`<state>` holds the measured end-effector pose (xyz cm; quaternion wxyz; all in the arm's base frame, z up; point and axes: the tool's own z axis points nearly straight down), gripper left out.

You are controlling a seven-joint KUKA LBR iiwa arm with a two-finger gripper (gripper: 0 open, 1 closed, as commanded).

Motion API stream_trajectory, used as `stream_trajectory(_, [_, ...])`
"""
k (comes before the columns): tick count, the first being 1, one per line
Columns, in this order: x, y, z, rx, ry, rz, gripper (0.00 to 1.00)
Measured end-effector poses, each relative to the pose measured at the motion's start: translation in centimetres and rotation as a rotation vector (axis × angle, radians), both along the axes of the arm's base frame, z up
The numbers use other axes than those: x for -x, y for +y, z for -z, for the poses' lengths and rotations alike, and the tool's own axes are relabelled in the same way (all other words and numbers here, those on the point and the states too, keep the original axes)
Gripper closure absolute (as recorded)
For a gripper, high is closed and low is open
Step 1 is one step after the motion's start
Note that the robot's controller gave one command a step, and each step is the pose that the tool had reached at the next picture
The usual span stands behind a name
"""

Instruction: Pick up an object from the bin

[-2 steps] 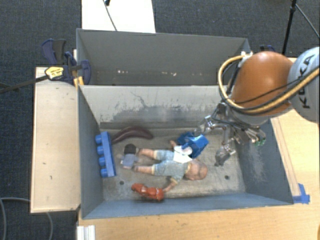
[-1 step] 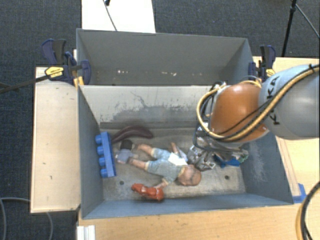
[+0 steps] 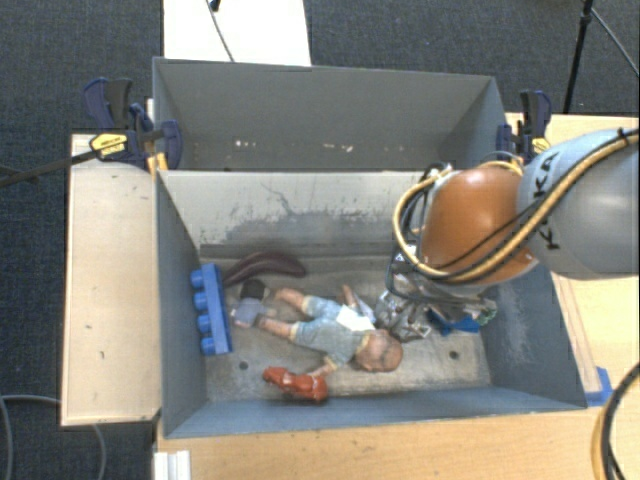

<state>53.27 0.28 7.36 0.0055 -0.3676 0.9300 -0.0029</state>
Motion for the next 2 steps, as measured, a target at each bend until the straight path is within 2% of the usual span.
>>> stream_trajectory(1, [1.0,0.4,-3.7,-0.003,0.018,0.016,1.0])
stream_trajectory(2, [0.4,1.4,-9.8,-0.003,0.014,0.034,1.0])
